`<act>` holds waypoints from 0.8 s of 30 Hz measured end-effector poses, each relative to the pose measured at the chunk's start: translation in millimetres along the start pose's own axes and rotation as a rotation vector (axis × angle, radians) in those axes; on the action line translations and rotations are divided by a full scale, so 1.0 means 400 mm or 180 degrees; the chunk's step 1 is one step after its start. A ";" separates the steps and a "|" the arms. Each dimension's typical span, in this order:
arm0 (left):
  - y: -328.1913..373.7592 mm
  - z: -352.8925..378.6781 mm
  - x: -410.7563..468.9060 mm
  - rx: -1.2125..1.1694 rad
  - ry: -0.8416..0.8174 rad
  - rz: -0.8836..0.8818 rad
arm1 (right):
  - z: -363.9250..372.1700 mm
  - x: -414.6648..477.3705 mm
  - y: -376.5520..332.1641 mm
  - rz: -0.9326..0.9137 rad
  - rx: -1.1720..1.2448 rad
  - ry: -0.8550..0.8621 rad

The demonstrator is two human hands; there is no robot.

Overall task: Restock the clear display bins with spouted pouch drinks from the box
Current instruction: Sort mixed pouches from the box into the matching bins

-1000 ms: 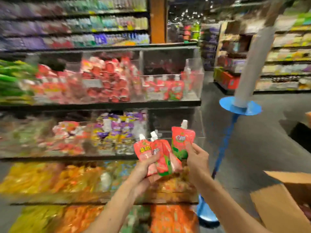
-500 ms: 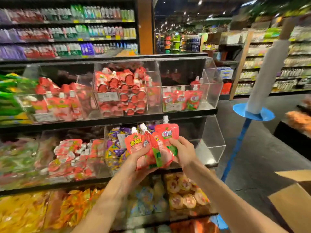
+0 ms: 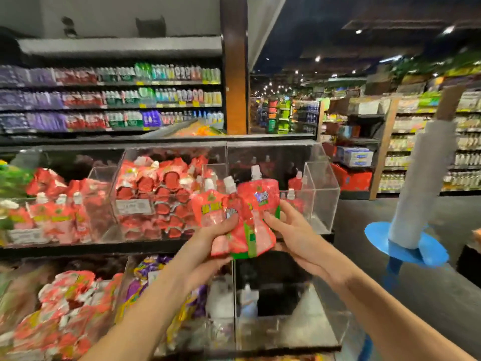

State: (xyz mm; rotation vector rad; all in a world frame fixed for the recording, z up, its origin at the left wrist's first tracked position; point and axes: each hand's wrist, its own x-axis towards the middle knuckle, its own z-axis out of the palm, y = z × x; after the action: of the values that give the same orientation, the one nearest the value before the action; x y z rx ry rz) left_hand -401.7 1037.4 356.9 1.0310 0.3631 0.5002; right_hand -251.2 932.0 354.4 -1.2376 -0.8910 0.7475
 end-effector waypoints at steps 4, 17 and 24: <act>0.097 0.111 0.120 0.0238 0.0137 0.0298 | -0.109 0.151 -0.131 -0.0088 -0.0353 0.0096; 0.188 0.104 0.304 0.0543 0.0460 0.0494 | -0.187 0.426 -0.133 0.0460 -0.3397 0.1291; 0.200 0.049 0.372 0.0614 0.0162 0.0200 | -0.169 0.494 -0.102 0.0894 -0.3346 0.1849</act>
State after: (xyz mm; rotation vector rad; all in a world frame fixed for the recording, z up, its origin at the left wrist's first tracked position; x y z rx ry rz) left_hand -285.8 1139.2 428.5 1.2208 0.4314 0.5563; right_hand -98.3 1065.0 419.8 -2.3865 -0.6065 0.0349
